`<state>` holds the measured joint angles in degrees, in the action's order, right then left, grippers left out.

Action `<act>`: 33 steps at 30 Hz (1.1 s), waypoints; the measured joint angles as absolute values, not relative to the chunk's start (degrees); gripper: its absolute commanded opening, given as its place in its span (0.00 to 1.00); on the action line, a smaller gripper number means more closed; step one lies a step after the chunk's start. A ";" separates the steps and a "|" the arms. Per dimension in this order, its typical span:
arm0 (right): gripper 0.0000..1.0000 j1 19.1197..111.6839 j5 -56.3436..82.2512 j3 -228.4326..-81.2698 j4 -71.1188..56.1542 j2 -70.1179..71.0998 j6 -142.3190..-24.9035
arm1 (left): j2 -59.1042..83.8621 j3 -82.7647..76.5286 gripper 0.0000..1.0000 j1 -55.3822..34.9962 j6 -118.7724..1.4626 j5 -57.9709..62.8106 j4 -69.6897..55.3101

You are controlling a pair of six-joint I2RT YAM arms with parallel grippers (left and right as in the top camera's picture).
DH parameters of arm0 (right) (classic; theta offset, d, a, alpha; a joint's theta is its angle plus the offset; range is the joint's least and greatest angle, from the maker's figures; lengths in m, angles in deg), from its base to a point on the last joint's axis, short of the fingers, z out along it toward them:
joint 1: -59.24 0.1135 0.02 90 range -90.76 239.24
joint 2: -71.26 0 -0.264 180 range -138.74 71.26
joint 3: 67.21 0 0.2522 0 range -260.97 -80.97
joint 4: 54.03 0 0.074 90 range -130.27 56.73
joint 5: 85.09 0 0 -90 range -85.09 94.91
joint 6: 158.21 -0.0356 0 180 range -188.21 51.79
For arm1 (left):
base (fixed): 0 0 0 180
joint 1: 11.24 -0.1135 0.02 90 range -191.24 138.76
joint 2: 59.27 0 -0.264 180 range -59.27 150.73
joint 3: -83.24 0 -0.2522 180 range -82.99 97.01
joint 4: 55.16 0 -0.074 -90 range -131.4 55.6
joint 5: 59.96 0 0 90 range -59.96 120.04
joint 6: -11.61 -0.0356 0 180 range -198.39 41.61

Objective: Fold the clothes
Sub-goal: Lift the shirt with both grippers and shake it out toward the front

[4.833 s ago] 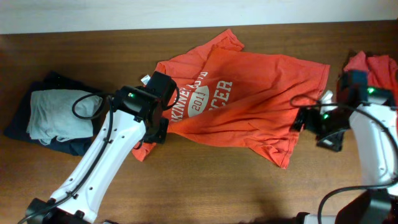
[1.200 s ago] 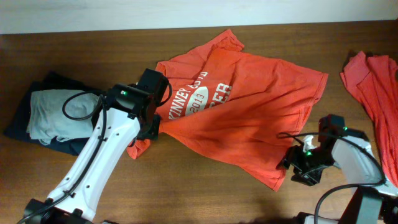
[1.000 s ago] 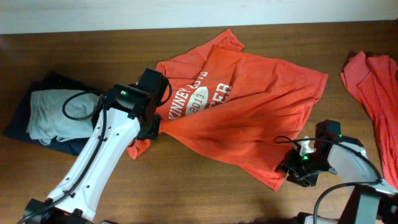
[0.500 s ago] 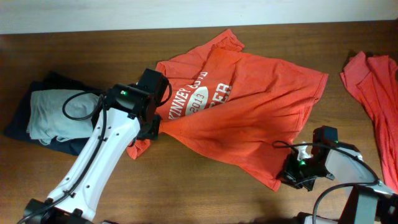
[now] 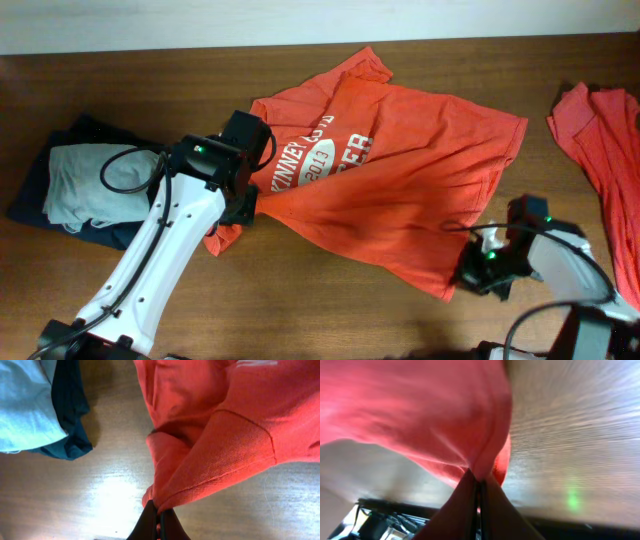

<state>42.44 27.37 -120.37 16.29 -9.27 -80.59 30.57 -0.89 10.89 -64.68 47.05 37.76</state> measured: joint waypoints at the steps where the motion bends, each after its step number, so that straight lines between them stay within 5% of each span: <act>1: 0.04 42.44 26.82 -122.01 17.16 -8.50 -80.18 | 30.57 -0.67 0.00 10.87 -64.68 47.03 38.15; 33: 0.04 42.44 25.62 -153.42 25.36 24.89 -69.40 | 21.74 33.49 0.01 7.57 -65.51 49.17 51.22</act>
<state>42.44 25.62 -153.42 25.36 24.89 -69.40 21.74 33.49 7.57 -65.51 49.17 51.22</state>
